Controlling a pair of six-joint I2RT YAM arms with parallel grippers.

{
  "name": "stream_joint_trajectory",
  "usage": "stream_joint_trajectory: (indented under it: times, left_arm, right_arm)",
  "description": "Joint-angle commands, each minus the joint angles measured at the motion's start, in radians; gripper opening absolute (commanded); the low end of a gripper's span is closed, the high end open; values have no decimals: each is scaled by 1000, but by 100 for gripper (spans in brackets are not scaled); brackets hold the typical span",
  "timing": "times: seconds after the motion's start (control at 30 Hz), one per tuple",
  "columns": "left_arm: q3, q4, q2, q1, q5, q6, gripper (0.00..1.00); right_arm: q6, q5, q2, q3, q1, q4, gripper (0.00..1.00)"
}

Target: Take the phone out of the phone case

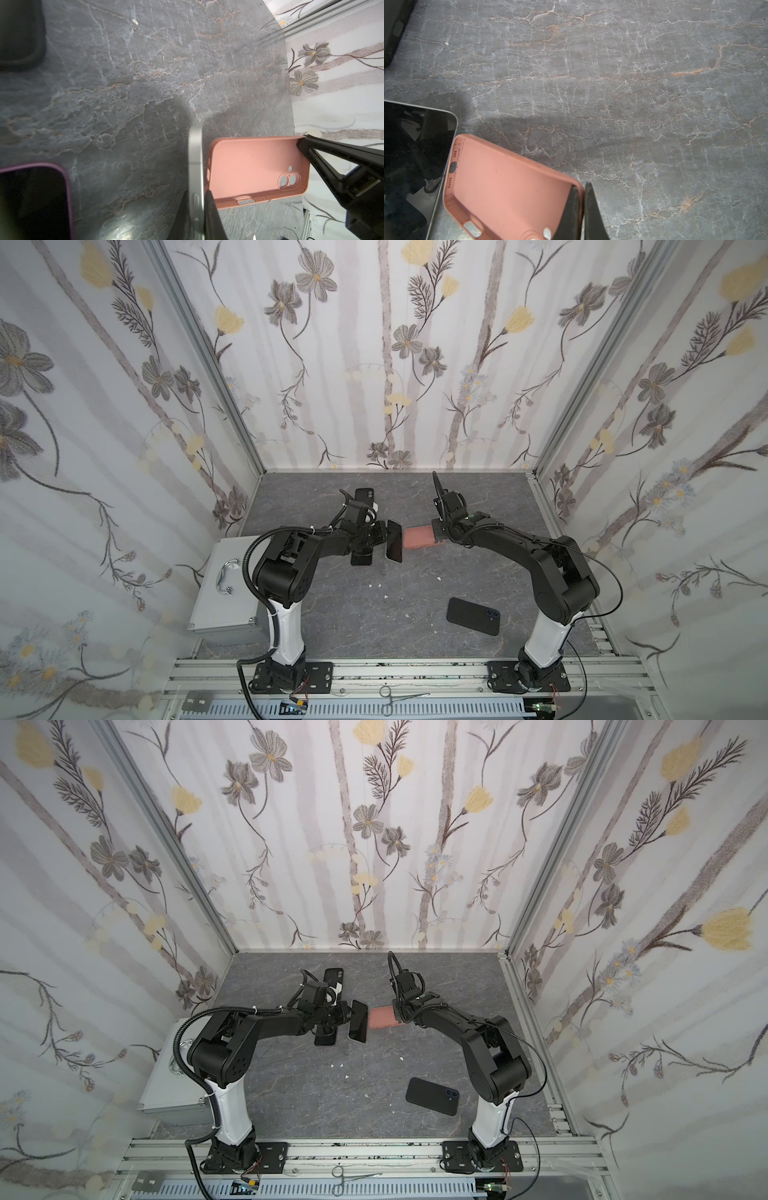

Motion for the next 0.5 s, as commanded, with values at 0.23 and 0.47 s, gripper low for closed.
stream_joint_trajectory:
  times: [0.23, 0.47]
  left_arm:
    - [-12, -68, 10, 1, -71, 44, 33]
    - [-9, -68, -5, 0, -76, 43, 38]
  right_arm:
    - [0, 1, 31, 27, -1, 6, 0]
    - [-5, 10, 29, 30, -2, 0, 0]
